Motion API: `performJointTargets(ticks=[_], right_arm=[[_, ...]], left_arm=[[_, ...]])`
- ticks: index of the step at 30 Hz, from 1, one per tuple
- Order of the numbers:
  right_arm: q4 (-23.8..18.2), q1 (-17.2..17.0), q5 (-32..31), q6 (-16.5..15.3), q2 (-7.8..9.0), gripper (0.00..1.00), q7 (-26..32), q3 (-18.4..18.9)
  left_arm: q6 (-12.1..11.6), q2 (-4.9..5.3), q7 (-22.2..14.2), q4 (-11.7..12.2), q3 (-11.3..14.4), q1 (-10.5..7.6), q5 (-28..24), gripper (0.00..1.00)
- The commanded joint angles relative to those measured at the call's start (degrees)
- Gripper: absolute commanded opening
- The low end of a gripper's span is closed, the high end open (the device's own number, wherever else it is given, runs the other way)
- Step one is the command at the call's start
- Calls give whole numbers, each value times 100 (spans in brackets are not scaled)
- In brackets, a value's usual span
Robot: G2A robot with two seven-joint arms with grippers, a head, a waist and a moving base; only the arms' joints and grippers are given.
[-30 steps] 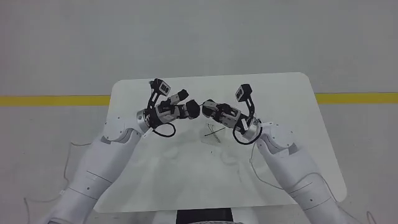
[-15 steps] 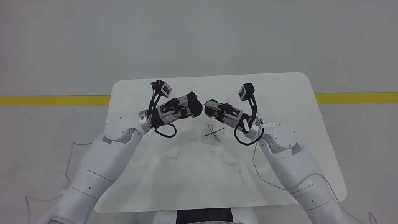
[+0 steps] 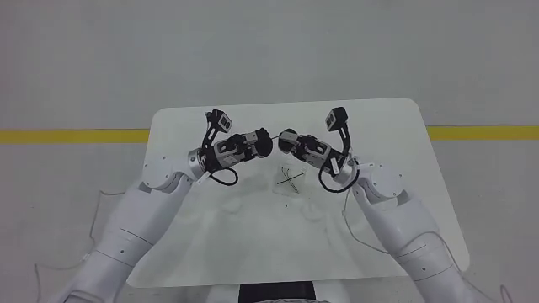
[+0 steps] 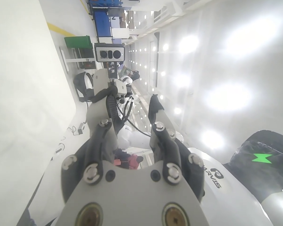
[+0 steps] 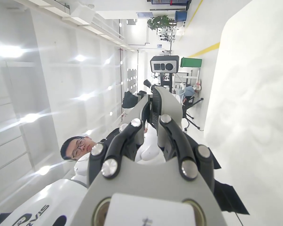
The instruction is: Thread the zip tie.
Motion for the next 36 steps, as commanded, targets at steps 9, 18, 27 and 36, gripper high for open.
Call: performJointTargets(ticks=[9, 18, 27, 36], right_arm=[[101, 63, -104, 33, 13, 0, -13, 60], [90, 144, -199, 69, 2, 0, 0, -27], [116, 198, -273, 75, 2, 0, 36, -54], [118, 232, -314, 139, 2, 0, 31, -70]], left_arm=[[62, -13, -23, 134, 67, -126, 20, 28], [125, -33, -26, 284, 160, -257, 55, 22], [137, -49, -11, 412, 224, -340, 67, 19], [115, -66, 8, 501, 278, -415, 69, 14]])
